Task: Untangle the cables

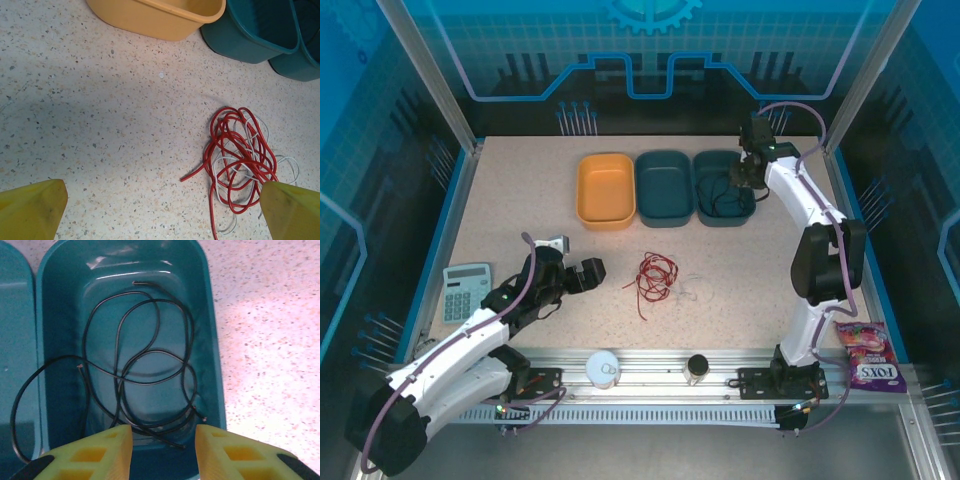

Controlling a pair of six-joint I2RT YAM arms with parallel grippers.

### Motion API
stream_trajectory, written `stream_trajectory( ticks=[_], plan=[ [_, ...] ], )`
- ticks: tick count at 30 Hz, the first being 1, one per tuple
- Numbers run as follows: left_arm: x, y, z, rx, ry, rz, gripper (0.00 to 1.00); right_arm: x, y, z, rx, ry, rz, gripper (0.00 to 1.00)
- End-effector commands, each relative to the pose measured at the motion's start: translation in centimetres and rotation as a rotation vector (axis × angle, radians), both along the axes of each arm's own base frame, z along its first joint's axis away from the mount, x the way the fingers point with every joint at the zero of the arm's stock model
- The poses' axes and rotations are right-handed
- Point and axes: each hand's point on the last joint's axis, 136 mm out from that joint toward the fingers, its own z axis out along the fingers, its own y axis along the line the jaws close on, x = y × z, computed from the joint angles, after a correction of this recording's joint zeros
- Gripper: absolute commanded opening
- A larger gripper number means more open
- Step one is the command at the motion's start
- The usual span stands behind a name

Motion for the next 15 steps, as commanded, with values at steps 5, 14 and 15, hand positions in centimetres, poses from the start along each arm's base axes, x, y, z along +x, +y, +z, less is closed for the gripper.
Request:
stream_trajectory(
  ticks=[5,14,15],
  plan=[
    [0.1,-0.1,-0.1,-0.028,0.0,0.004,0.99,-0.5,5.7,-0.1,0.057,-0.013,0.148,0.39],
    [0.2,-0.4,-0.1,-0.036,0.006,-0.002,0.99,0.2,10.1,-2.0,-0.012,0.029,0.236,0.39],
    [0.2,-0.4,-0.2,-0.034,0.008,-0.001,0.99,0.4,10.2,-2.3,-0.019,0.036,0.239,0.39]
  ],
)
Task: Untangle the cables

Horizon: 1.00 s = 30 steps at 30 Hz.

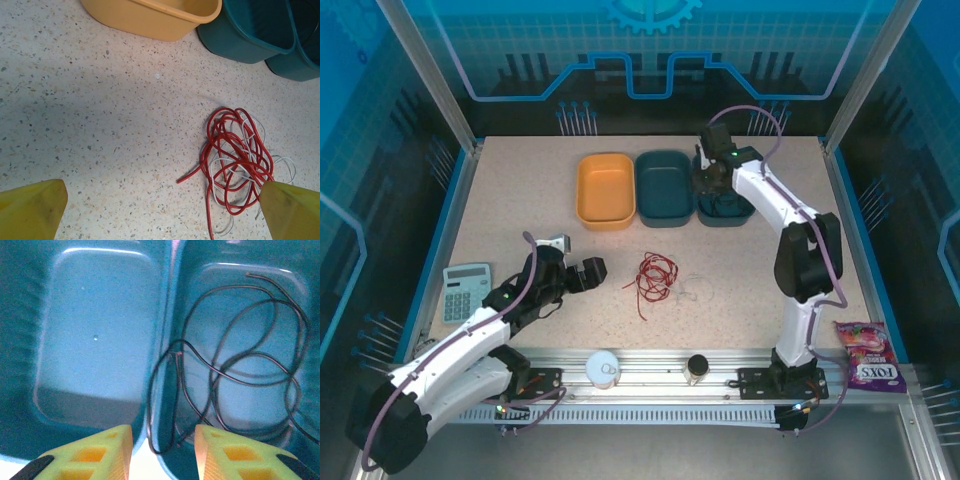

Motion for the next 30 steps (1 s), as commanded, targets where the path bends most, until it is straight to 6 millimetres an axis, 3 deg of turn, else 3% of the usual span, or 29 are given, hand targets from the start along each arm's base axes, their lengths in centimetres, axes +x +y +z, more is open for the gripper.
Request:
stream_trajectory(
  ticks=[1,13,16,20,30],
  plan=[
    [0.0,-0.1,-0.1,-0.025,0.01,0.006,0.99,0.5,0.5,-1.3,-0.049,0.031,0.017,0.39],
    [0.0,0.2,-0.2,-0.012,0.007,0.013,0.99,1.7,0.3,-4.7,-0.113,0.099,0.008,0.31],
    [-0.1,0.2,-0.3,-0.01,0.011,0.015,0.99,1.8,-0.1,-4.7,-0.124,0.097,-0.001,0.21],
    [-0.1,0.2,-0.3,-0.01,0.013,0.017,0.99,1.9,-0.5,-2.7,-0.121,0.054,-0.01,0.0],
    [0.0,0.1,-0.7,-0.015,0.021,0.015,0.99,0.4,-0.8,5.7,-0.018,-0.103,0.0,0.0]
  ],
)
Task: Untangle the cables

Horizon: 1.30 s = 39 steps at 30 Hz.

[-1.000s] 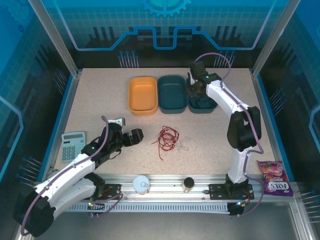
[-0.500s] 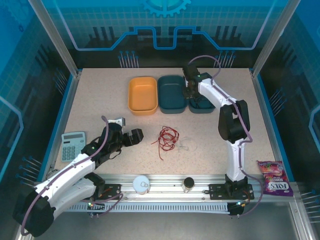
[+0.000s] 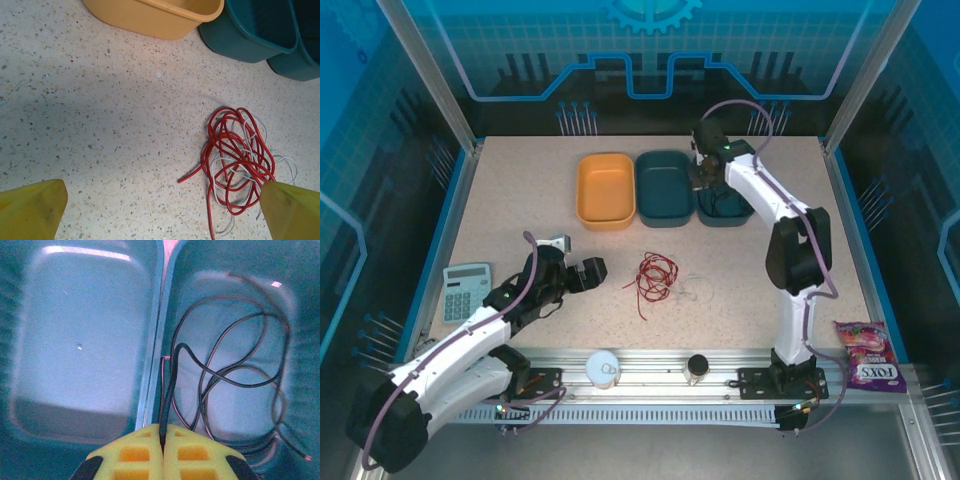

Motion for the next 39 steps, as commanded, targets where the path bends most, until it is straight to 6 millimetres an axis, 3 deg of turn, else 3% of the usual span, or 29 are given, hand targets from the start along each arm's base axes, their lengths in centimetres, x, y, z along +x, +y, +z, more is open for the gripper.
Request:
stream_trajectory(
  ticks=[1,4,7,16,20,29,34,39],
  plan=[
    [0.0,0.0,-0.4,-0.016,0.012,0.008,0.99,-0.8,-0.7,5.0,0.068,-0.089,0.001,0.0],
    [0.1,-0.1,-0.5,-0.018,0.014,0.006,0.99,-1.2,-1.7,5.9,0.105,-0.107,-0.016,0.0],
    [0.0,-0.1,-0.6,-0.019,0.018,0.006,0.99,-1.2,-3.5,5.3,0.145,-0.096,-0.058,0.0],
    [0.0,-0.1,-0.5,-0.018,0.016,0.004,0.99,0.7,-7.1,-0.5,0.457,0.004,-0.146,0.0],
    [0.0,-0.1,-0.4,-0.019,0.017,0.006,0.99,1.5,-8.1,-3.3,0.509,0.056,-0.198,0.0],
    [0.0,-0.1,-0.3,-0.022,0.015,0.003,0.99,1.3,-9.5,-9.7,0.323,0.217,-0.275,0.0],
    [0.0,-0.1,-0.4,-0.019,0.017,0.005,0.99,1.2,-9.0,-11.4,0.164,0.264,-0.239,0.0],
    [0.1,-0.3,-0.4,-0.026,0.021,0.0,0.99,1.4,-8.4,-13.1,0.132,0.329,-0.225,0.0]
  ],
)
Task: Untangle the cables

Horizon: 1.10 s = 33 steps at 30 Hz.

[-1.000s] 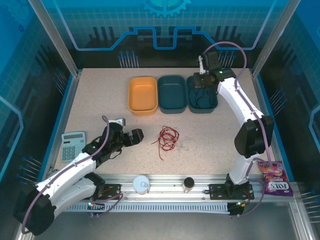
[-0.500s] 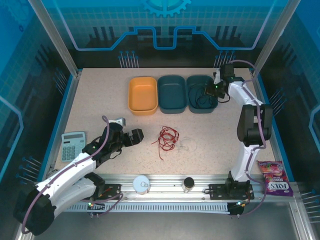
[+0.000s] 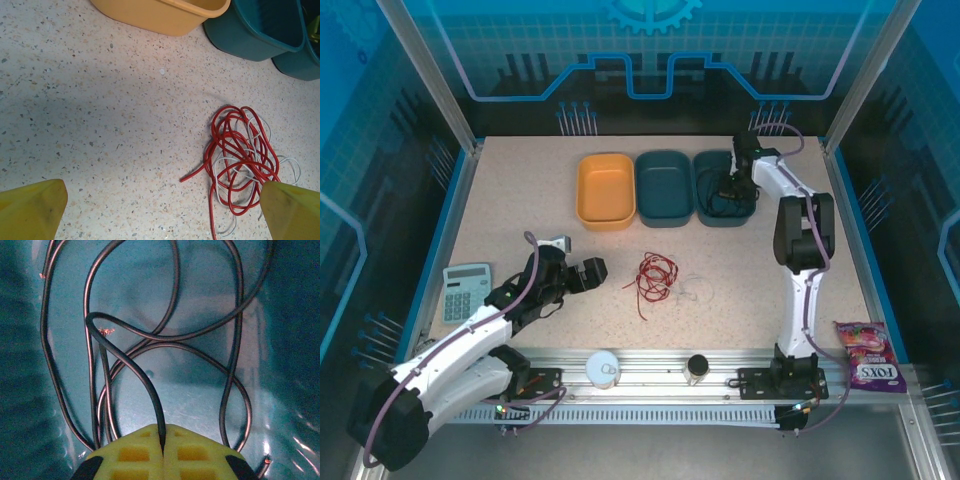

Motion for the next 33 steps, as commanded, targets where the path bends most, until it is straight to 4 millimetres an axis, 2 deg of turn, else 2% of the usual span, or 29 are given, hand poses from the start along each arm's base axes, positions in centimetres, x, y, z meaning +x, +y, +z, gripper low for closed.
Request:
stream_trajectory(
  ticks=[1,2,4,9,11,14,16,18,21,27,30,33],
  plan=[
    [0.1,-0.3,0.0,-0.021,0.006,-0.007,0.99,-0.9,0.1,-1.6,-0.063,0.089,0.036,0.0],
    [0.1,-0.2,0.0,-0.021,0.004,-0.006,0.99,-0.9,0.3,-2.6,-0.073,0.113,0.047,0.0],
    [0.1,-0.2,0.0,-0.02,0.003,-0.005,0.99,-0.8,0.8,-3.2,-0.08,0.129,0.065,0.0],
    [0.1,-0.3,0.0,-0.021,0.003,-0.007,0.99,-0.3,1.9,-3.2,-0.049,0.137,0.087,0.0],
    [0.0,-0.3,0.0,-0.019,0.007,-0.009,0.99,-0.1,2.1,-2.0,-0.052,0.116,0.1,0.0],
    [0.0,-0.1,-0.1,-0.014,0.006,-0.005,0.99,0.2,1.7,1.0,-0.079,0.056,0.098,0.02],
    [0.0,-0.1,-0.1,-0.013,0.003,-0.003,0.99,0.1,1.3,3.8,-0.092,0.004,0.094,0.16],
    [0.0,-0.1,-0.2,-0.017,0.002,-0.005,0.99,-0.2,1.1,5.6,-0.1,-0.032,0.09,0.27],
    [0.1,-0.3,-0.1,-0.02,0.001,-0.007,0.99,-0.7,0.6,7.7,-0.112,-0.07,0.081,0.38],
    [0.0,-0.2,0.0,-0.019,-0.001,-0.007,0.99,-1.6,0.0,10.5,-0.129,-0.128,0.071,0.47],
    [-0.1,-0.1,0.1,-0.022,-0.006,-0.005,0.99,-1.9,-0.2,11.3,-0.129,-0.141,0.066,0.48],
    [-0.1,-0.1,0.2,-0.023,-0.01,-0.004,0.99,-2.7,0.4,12.3,-0.107,-0.158,0.08,0.48]
  ],
)
